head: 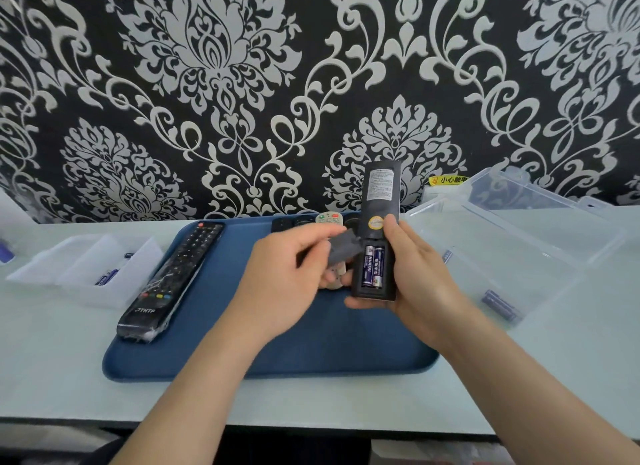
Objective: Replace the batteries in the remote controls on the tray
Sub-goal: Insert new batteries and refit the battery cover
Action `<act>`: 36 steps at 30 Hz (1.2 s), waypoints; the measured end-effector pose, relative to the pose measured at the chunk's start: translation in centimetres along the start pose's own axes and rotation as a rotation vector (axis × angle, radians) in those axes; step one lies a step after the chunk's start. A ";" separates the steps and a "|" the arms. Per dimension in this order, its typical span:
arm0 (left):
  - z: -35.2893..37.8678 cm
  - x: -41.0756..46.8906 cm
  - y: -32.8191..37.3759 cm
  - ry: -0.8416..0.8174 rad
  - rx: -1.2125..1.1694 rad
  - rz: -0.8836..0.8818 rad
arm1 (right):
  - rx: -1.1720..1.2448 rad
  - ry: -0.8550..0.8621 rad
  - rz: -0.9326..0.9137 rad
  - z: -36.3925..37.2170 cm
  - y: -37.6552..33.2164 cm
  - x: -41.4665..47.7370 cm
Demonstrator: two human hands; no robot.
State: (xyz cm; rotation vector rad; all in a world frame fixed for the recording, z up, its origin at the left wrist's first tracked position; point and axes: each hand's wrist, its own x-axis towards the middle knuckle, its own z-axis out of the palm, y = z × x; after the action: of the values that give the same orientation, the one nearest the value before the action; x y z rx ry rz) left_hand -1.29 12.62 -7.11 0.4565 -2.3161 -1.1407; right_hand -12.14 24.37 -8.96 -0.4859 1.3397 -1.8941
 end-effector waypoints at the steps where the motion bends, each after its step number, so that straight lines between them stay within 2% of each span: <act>1: -0.7 0.2 -0.1 -0.043 -0.022 -0.048 | -0.002 0.003 -0.004 0.1 -0.1 0.0; 3: -1.9 0.3 -0.6 -0.182 -0.001 -0.119 | 0.005 0.013 -0.009 0.1 -0.1 0.1; 7: -2.3 -0.4 -1.5 -0.469 0.262 -0.150 | 0.010 0.029 -0.012 0.1 -0.2 0.1; 10: -1.5 -0.8 -1.2 -0.562 0.320 -0.139 | 0.008 0.028 -0.019 0.2 -0.2 0.1; 13: -1.0 -1.1 -1.1 -0.587 0.341 -0.124 | -0.011 0.028 -0.019 0.3 0.0 0.0; 16: -0.7 -0.9 -1.1 -0.482 0.374 -0.076 | -0.029 0.025 -0.019 0.3 0.1 0.0; 18: -0.5 -0.8 -0.9 -0.265 0.310 -0.004 | -0.042 0.024 -0.024 0.3 0.2 0.1; 20: -0.2 -0.8 -0.5 -0.043 0.145 0.080 | -0.061 0.029 -0.035 0.2 0.2 0.1; 21: 0.1 -0.8 -0.2 0.016 0.083 0.128 | -0.065 0.036 -0.047 0.2 0.2 0.1; 23: 0.8 -1.1 0.4 0.029 0.083 0.230 | -0.075 0.065 -0.081 0.1 0.3 0.3; 26: 1.7 -1.2 0.5 -0.010 0.217 0.334 | -0.091 0.069 -0.114 0.2 0.4 0.4; 31: 1.8 -1.3 0.7 -0.009 0.285 0.367 | -0.102 0.063 -0.116 0.3 0.2 0.2; 36: 1.8 -1.4 0.9 -0.044 0.278 0.316 | -0.193 0.084 -0.129 0.2 0.6 0.4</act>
State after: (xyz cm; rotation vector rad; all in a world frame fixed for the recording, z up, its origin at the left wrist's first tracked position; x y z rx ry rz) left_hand -1.25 14.97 -7.73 0.1528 -2.4858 -0.6894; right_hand -12.03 23.81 -9.51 -0.6080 1.5898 -1.9158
